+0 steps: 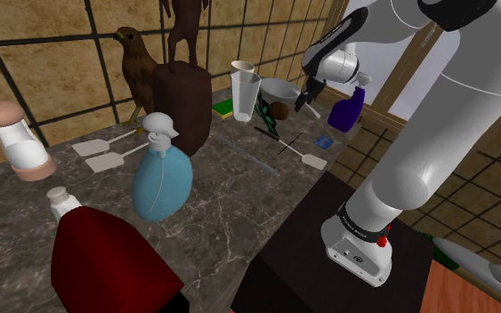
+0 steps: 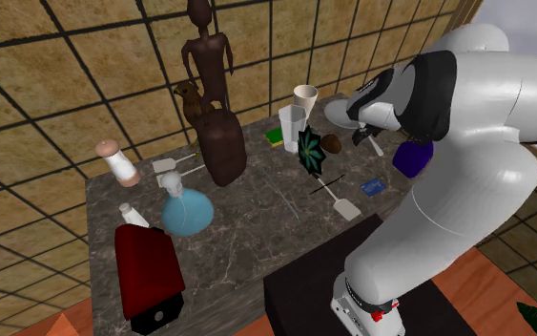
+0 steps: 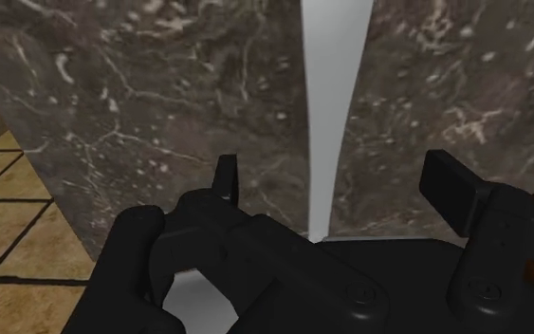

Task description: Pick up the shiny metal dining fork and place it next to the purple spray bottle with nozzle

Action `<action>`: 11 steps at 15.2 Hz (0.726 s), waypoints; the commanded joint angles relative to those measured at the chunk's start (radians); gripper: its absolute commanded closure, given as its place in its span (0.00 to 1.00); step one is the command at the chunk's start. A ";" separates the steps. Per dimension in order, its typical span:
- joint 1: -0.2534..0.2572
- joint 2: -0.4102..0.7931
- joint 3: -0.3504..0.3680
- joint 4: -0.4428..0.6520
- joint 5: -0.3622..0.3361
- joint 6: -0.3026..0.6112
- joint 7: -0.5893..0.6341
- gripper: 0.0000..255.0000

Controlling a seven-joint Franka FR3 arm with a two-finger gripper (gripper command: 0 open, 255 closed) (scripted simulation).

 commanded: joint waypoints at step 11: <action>-0.002 -0.135 -0.014 -0.004 -0.177 -0.098 0.124 0.00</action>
